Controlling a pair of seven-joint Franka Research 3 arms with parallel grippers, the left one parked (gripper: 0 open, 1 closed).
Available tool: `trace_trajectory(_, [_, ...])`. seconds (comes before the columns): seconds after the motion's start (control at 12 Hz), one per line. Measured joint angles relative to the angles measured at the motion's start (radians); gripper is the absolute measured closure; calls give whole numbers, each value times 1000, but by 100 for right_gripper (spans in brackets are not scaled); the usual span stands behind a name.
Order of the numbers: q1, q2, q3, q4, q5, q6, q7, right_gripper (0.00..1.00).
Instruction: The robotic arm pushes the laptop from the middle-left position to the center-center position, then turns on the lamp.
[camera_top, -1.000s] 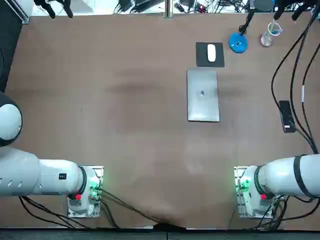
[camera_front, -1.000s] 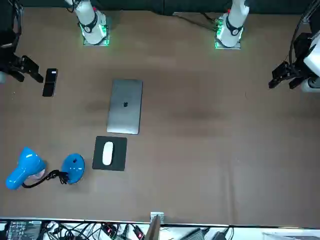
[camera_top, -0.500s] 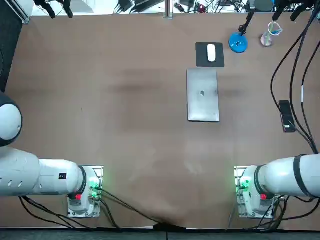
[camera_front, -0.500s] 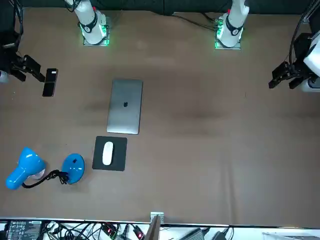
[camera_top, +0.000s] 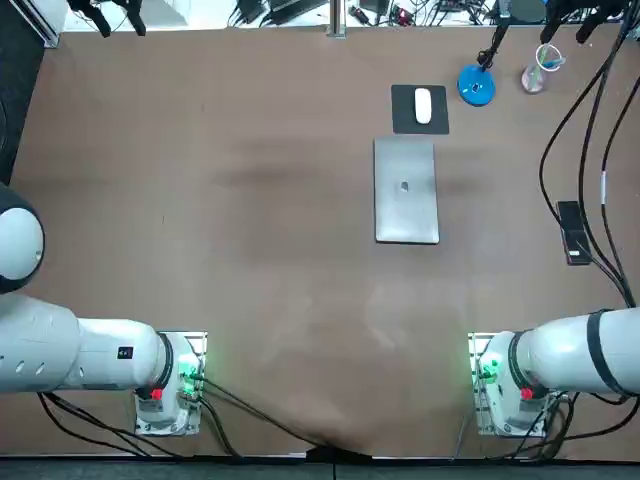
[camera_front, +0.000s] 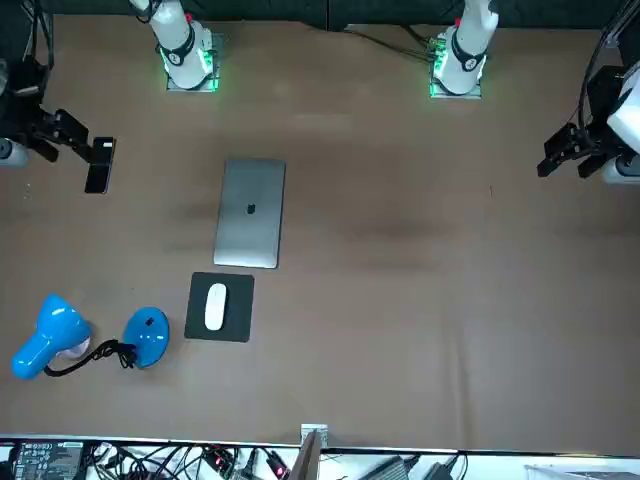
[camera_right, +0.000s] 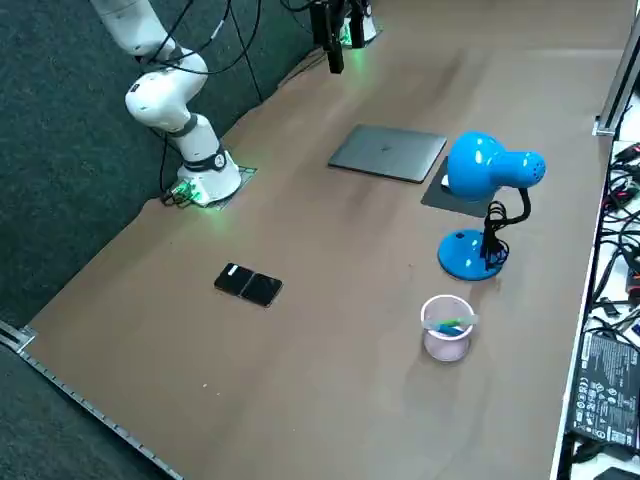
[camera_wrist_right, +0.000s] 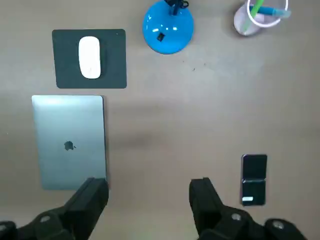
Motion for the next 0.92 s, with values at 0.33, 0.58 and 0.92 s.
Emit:
trace_trajectory(0.33, [43, 8, 1, -6, 0, -9, 137, 0])
trace_trajectory(0.58, [121, 11, 4, -32, 0, -6, 268, 0])
trace_trajectory(0.92, [226, 21, 7, -88, 1, 38, 473, 1])
